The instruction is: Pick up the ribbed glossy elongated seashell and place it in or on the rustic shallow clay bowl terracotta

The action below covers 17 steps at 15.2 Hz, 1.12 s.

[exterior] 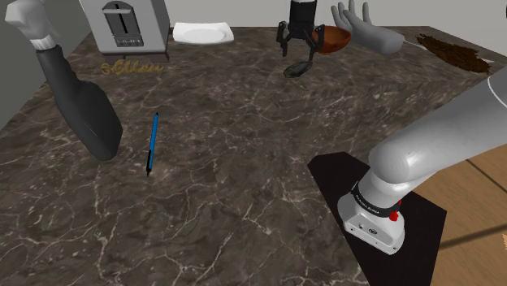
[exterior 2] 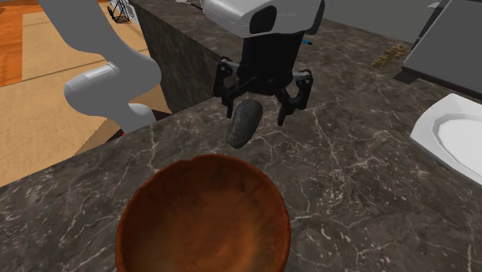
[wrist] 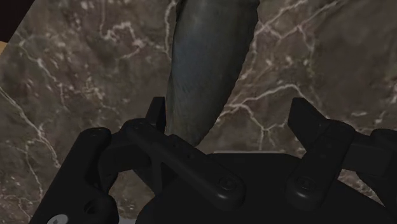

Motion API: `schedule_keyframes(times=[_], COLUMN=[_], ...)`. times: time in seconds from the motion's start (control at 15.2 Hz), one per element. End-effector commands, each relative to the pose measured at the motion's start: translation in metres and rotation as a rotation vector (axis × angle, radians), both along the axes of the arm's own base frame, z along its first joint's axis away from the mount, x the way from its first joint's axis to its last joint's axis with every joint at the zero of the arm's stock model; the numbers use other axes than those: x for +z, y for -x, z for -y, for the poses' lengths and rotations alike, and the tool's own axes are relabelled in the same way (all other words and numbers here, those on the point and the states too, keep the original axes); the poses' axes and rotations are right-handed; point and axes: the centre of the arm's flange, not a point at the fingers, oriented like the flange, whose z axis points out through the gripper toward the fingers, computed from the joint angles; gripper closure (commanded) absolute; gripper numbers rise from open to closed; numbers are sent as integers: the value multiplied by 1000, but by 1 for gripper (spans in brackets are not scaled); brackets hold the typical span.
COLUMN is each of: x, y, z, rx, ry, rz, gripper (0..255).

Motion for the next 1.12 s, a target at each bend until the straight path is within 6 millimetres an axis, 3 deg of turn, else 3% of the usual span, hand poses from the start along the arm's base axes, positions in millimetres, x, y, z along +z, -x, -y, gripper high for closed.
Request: schedule_keyframes(times=[0.0,0.46,0.53,1.06], x=[-8,-8,-8,-8], y=[1,1,1,2], z=[-1,-1,-1,1], rx=[0,0,0,0], ry=[0,0,0,0], rz=[0,0,0,0], gripper=[0,0,255,255])
